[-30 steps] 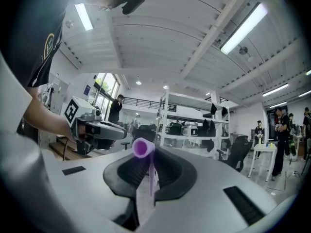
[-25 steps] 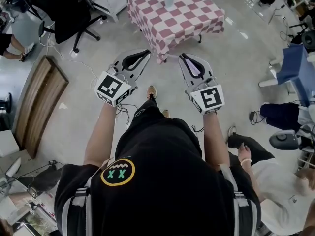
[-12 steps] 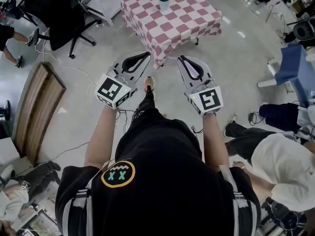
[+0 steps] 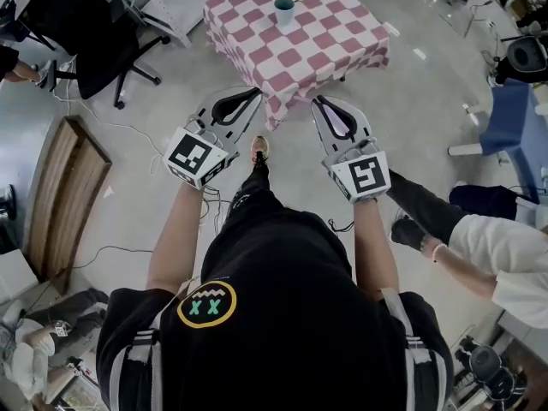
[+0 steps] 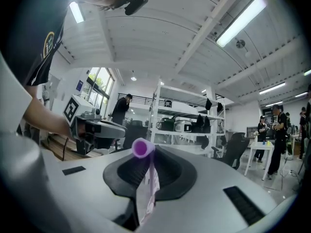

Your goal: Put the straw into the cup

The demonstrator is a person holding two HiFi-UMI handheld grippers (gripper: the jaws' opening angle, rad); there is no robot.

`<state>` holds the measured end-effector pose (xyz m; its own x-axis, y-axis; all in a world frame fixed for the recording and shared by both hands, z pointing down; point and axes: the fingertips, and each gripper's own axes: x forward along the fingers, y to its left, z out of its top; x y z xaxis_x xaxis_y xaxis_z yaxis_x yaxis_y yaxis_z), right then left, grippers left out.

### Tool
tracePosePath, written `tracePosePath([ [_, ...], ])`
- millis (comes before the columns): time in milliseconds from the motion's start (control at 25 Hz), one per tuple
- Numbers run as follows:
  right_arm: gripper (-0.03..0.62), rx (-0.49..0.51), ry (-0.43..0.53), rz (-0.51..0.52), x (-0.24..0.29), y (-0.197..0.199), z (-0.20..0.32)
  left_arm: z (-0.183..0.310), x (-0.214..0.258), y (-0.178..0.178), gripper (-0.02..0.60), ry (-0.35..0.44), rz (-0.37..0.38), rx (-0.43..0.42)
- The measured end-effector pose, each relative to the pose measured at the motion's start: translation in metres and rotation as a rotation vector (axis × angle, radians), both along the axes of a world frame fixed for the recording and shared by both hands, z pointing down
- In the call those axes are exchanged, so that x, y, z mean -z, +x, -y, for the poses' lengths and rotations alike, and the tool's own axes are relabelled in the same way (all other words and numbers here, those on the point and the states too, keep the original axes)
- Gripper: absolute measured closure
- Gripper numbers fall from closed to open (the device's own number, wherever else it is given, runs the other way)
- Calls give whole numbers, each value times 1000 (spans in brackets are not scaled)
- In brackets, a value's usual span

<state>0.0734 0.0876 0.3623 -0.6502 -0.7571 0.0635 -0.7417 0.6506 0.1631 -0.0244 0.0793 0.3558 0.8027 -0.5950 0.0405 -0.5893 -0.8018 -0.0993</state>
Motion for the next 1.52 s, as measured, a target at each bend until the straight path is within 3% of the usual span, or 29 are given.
tracePosePath([
  [920, 542, -99, -39, -53, 4, -35, 229, 239, -4, -35, 552, -50, -47, -84],
  [1520, 542, -130, -52, -75, -7, -45, 323, 330, -17, -37, 552, -50, -40, -131],
])
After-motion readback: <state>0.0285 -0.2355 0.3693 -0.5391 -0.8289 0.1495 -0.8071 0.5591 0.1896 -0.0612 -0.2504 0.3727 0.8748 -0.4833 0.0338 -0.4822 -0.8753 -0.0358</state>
